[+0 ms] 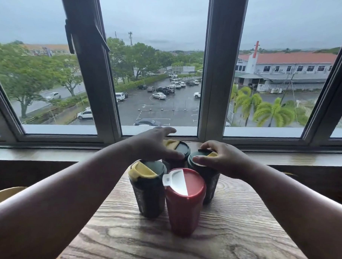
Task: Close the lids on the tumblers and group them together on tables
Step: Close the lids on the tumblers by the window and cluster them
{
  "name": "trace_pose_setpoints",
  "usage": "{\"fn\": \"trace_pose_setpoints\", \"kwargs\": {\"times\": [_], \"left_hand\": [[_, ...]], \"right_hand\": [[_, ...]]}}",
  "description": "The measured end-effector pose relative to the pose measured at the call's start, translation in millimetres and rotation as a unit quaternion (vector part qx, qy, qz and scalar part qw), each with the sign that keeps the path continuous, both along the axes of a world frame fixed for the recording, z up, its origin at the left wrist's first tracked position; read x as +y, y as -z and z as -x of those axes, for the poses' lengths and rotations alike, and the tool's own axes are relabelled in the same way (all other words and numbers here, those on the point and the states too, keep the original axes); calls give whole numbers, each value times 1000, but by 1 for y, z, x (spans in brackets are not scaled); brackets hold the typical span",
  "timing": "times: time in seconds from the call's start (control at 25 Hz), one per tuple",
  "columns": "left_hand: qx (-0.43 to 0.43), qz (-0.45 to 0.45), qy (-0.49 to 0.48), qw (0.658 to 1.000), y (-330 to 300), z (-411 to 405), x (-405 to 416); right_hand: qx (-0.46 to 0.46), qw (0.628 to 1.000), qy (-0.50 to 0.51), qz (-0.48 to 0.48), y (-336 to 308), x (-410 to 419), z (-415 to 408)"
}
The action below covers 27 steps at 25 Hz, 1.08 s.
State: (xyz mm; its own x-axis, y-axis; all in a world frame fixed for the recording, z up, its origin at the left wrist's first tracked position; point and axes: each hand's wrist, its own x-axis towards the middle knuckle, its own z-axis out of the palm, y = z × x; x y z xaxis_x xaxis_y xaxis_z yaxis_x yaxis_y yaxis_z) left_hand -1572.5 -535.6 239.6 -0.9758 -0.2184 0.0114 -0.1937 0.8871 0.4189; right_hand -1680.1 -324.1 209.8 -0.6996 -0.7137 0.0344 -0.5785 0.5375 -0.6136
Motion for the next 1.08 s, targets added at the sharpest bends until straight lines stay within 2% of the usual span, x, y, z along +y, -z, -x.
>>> {"fn": "trace_pose_setpoints", "kwargs": {"times": [0.12,0.24,0.4,0.48,0.68,1.08], "left_hand": [[116,-36,-18,992,7,-41,-10],[117,-68,-14,991,17,-80,-19],[54,-102,-9,993,34,-96,-26],[61,-98,-10,993,44,-95,-25],[106,-98,-13,989,48,-89,-18],[76,-73,28,994,41,-82,-16]], "right_hand": [[104,994,17,32,-2,5,-10],[203,976,-43,63,-13,18,-38],[211,957,-173,-99,-27,22,-74],[218,948,-194,-130,-24,17,-76],[234,946,-196,-107,-13,9,-72],[213,950,-196,-114,-15,21,-72]]}}
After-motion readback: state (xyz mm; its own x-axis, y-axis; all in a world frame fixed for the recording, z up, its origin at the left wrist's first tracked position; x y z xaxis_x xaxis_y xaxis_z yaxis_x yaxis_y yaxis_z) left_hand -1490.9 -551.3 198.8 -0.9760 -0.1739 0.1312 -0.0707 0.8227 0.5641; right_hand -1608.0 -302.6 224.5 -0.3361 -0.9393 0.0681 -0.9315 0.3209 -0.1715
